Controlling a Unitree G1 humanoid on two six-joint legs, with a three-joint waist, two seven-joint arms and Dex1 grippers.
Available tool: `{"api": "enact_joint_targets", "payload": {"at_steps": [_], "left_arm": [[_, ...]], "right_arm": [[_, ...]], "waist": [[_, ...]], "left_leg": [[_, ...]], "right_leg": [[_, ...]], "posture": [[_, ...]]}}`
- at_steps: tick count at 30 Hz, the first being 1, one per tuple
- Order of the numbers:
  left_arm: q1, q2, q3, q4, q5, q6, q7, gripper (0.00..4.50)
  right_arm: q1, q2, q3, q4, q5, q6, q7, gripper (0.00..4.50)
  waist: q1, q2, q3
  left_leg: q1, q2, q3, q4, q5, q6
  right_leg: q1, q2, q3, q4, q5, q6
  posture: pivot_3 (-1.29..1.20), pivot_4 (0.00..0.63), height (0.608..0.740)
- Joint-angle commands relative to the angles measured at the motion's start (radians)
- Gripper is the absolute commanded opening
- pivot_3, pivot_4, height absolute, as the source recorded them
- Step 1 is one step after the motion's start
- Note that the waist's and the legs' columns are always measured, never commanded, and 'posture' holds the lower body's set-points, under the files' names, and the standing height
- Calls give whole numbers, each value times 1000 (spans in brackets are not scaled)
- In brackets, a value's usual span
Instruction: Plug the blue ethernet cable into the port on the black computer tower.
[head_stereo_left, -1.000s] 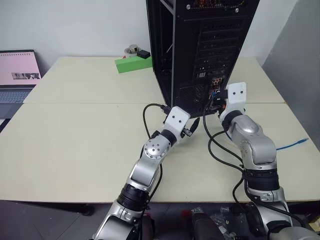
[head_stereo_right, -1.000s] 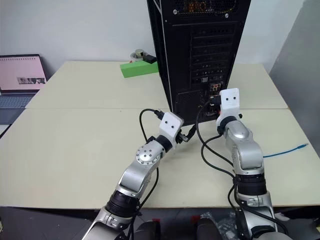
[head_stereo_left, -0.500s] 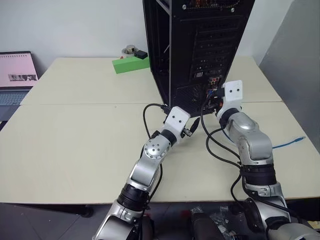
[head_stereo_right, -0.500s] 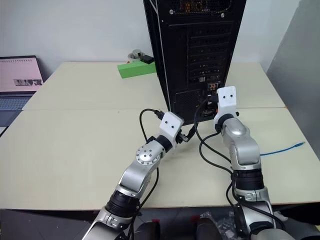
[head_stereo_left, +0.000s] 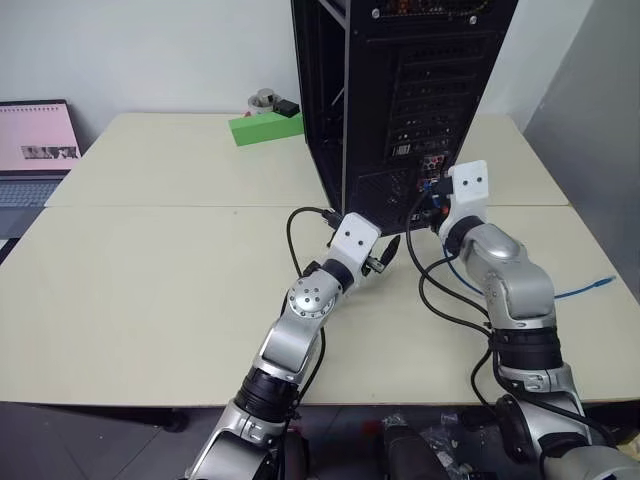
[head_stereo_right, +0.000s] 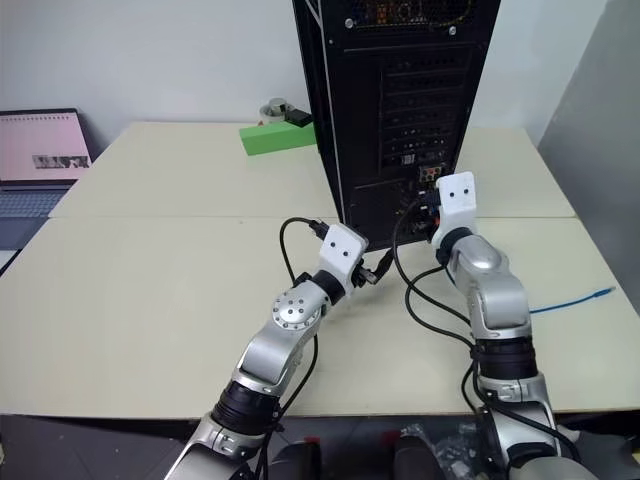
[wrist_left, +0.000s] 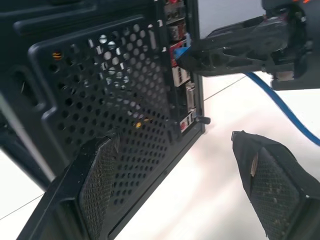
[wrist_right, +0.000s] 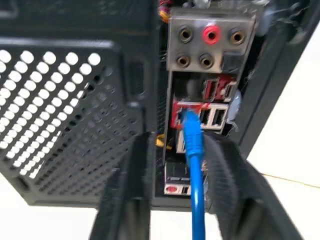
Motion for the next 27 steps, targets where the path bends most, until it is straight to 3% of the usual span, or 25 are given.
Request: {"api": "enact_joint_targets", "payload": {"at_steps": [1,8,11,14,17,27], "left_arm": [[-10,-4,8,-43,-10,-8,-9,3829],[-24,-8,18,-51,-39,-12,-42,3829],[-24,-15,34,-67,-73,-35,-57,3829],[-17,-2,43,-103,-109,-24,-99,3829],[0,80,34,-160,-123,34,-182,3829],[51,450,276,-265,-399,157,-510,3829]], "right_arm": [[23,-53,-42,-134,43,53,40,2567],[62,-174,-82,-235,97,100,132,4087],[99,-239,-107,-252,127,99,196,4420],[127,-295,-129,-243,165,64,281,4420],[144,-347,-158,-218,220,23,382,4420],[220,-431,-246,-128,305,-168,587,4420]], "waist": [[6,0,0],[9,0,0],[9,0,0],[14,0,0],[11,0,0],[6,0,1]], "left_leg": [[0,0,0,0,0,0],[0,0,0,0,0,0],[0,0,0,0,0,0],[0,0,0,0,0,0],[0,-1,0,0,0,0],[1,1,0,0,0,0]], "right_leg": [[0,0,0,0,0,0],[0,0,0,0,0,0],[0,0,0,0,0,0],[0,0,-1,-1,0,0],[1,0,-1,-1,0,0],[1,1,-1,0,0,0]], "posture": [[0,150,740],[0,150,740],[0,150,740],[0,150,740],[0,150,740],[0,150,740]]}}
